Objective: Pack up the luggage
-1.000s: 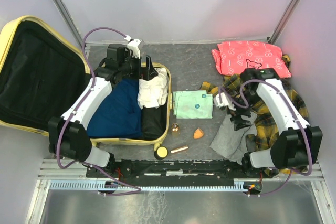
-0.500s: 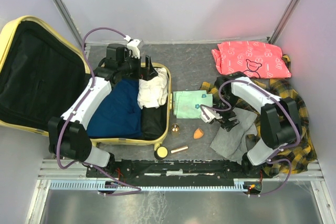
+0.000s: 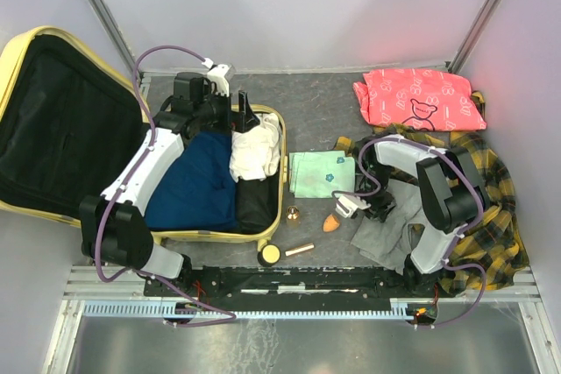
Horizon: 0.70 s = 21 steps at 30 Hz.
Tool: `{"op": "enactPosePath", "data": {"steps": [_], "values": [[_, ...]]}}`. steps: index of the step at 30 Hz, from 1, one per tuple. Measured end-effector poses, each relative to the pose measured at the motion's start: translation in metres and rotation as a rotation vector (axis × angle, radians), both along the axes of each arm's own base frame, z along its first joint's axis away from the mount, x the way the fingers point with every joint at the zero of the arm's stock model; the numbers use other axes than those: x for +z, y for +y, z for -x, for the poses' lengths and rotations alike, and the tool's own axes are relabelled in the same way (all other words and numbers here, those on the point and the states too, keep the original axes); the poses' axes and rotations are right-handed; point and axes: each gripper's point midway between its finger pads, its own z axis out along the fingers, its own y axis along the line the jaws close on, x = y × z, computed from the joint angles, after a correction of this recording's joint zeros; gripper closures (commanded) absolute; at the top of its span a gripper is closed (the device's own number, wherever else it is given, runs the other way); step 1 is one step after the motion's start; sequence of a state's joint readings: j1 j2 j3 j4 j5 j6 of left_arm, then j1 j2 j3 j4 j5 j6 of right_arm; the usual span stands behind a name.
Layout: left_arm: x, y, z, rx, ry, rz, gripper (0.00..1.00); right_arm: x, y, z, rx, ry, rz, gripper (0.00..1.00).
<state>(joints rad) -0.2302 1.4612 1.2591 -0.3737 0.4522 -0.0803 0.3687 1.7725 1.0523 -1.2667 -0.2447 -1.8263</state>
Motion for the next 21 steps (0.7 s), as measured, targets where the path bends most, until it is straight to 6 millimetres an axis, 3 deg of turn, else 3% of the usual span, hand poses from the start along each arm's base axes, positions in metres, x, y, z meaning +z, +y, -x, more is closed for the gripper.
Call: {"op": "enactPosePath", "data": {"steps": [3,5,10,16,17,21], "values": [[0.0,0.0,0.0,0.001,0.0,0.0,0.01,-0.002,-0.004,0.005,-0.002,0.005,0.015,0.86],[0.0,0.001,-0.001,0.003,0.0,0.0,0.01,0.001,-0.005,0.006,-0.025,-0.005,0.019,0.97],[0.005,0.001,-0.004,0.008,-0.012,0.0,0.01,0.015,0.009,-0.008,-0.109,-0.108,-0.061,0.98],[0.017,-0.002,-0.012,0.017,-0.052,-0.003,0.01,0.048,0.025,-0.047,-0.228,-0.347,-0.229,0.98],[0.017,-0.004,-0.013,0.02,-0.058,-0.008,0.01,0.052,0.027,-0.051,-0.243,-0.37,-0.246,0.95],[0.016,-0.035,-0.009,-0.029,-0.077,-0.025,0.01,0.056,0.027,-0.06,-0.303,-0.449,-0.288,0.51]]}}
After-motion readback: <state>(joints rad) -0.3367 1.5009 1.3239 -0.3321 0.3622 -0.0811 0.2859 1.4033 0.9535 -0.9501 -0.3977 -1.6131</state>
